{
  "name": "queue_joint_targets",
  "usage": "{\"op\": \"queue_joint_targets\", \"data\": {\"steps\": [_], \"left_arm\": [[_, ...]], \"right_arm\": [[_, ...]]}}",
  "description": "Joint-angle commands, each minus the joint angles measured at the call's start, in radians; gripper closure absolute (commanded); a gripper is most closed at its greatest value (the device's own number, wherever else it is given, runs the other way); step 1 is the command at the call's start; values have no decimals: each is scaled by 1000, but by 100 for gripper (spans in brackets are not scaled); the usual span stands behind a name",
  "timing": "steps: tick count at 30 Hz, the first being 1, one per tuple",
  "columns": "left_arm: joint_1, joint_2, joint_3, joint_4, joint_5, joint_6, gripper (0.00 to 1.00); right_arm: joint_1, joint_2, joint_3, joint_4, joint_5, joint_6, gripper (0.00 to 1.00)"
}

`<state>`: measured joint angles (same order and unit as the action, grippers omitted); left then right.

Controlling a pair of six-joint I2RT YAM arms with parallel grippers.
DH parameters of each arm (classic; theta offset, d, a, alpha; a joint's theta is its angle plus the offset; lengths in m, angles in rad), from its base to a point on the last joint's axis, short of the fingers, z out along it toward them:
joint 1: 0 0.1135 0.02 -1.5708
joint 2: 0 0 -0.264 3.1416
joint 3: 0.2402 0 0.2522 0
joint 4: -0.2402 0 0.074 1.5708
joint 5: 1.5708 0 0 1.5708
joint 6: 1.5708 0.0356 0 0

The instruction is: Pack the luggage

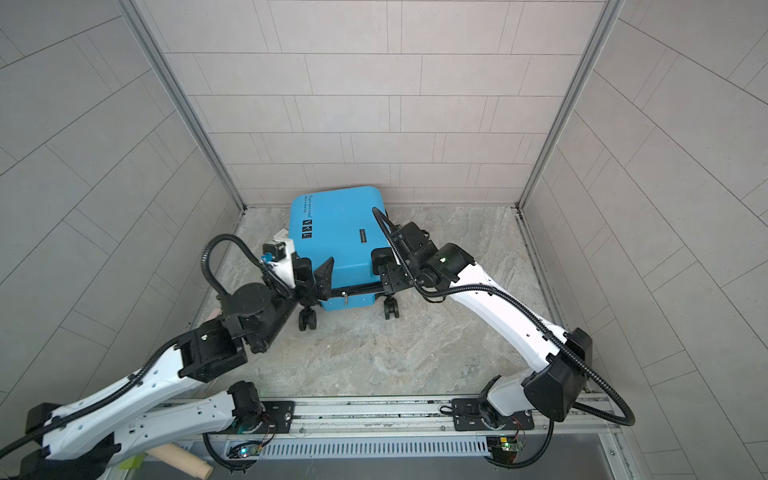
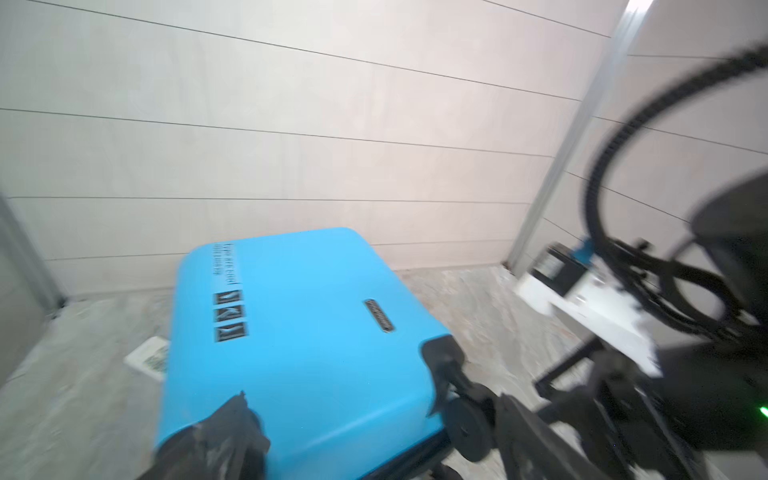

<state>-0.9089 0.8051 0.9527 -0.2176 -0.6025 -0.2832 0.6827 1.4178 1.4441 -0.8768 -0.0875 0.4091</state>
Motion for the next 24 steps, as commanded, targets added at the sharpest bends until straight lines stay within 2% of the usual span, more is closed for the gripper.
{"op": "queue_joint_targets", "data": {"steps": [1, 3, 6, 11, 16, 20, 24], "left_arm": [[216, -20, 16, -295, 112, -152, 3], [385, -22, 2, -297, 271, -198, 3], [567, 6, -13, -280, 421, -243, 3], [753, 91, -79, -112, 635, -321, 2], [819, 240, -131, 96, 761, -364, 2], [819, 357, -129, 247, 831, -366, 2], [815, 473, -86, 314, 920, -358, 4]], "right_arm": [[-5, 43, 7, 4, -36, -56, 16], [-5, 95, 36, -8, -43, -66, 16], [-6, 180, 106, -63, -53, -88, 16], [-6, 271, 156, -78, -56, -91, 19], [-6, 292, 157, -63, -50, -76, 25], [-6, 282, 126, -32, -66, -55, 37], [-9, 268, 94, -18, -66, -38, 49]]}}
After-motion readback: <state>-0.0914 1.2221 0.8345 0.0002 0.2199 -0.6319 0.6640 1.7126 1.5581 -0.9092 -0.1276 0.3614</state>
